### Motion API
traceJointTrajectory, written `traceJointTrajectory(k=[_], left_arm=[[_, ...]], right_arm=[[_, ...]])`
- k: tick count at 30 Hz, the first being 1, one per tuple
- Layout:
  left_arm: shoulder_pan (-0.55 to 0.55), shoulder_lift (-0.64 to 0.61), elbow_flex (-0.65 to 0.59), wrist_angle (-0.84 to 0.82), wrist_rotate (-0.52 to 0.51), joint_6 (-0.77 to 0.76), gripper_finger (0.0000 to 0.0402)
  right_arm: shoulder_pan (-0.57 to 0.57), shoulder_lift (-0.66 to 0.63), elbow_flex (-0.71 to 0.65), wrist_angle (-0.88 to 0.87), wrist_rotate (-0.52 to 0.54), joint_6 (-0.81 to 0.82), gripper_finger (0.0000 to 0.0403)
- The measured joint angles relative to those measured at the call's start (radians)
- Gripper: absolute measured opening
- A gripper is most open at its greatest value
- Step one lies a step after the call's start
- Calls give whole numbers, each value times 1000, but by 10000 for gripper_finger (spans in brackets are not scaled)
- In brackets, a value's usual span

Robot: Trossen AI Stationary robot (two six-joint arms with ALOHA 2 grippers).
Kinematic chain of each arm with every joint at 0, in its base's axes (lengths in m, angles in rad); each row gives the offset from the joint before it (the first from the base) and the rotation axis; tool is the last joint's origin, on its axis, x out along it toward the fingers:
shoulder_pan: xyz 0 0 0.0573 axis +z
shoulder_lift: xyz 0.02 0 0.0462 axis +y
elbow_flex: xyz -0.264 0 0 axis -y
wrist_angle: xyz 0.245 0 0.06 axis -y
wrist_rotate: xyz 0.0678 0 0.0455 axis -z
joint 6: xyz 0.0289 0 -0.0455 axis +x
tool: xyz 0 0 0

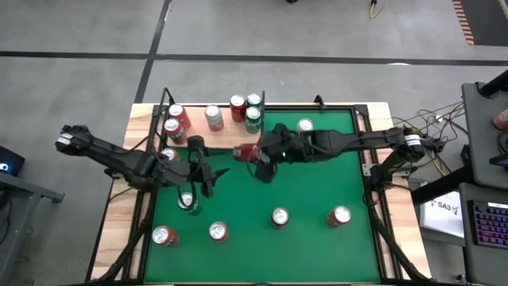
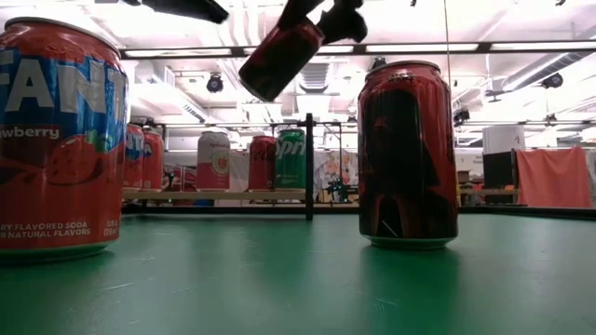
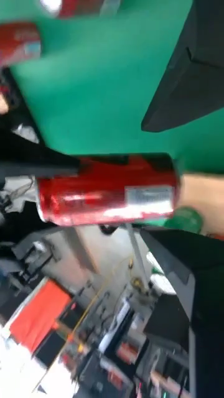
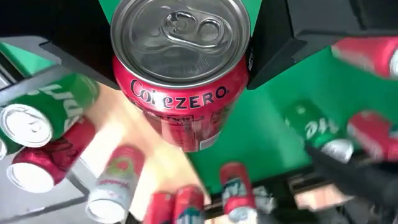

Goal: Place canned beverage on shelf
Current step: Put the red-black soda can on the shelf aligned with the other red-black soda can

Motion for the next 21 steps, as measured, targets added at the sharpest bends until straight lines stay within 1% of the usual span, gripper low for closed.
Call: traceJointTrajectory(k=[3, 5, 11, 12, 16, 21], left_arm=[[66, -1, -68, 148, 2, 63, 267], [117, 1, -106, 252, 19, 83, 276], [227, 1, -181, 389, 178, 53, 291], [238, 2, -189, 409, 191, 44, 291], [261, 20, -206, 512, 190, 33, 291], [262, 84, -207, 600, 192, 32, 291]], right_arm=[[-51, 0, 3, -1, -15, 8, 293], [-84, 0, 5, 14, -54, 13, 293], [-130, 0, 5, 12, -79, 28, 293], [-133, 0, 5, 11, -79, 27, 293], [-134, 0, 5, 29, -80, 27, 293], [-133, 0, 6, 26, -87, 20, 293]])
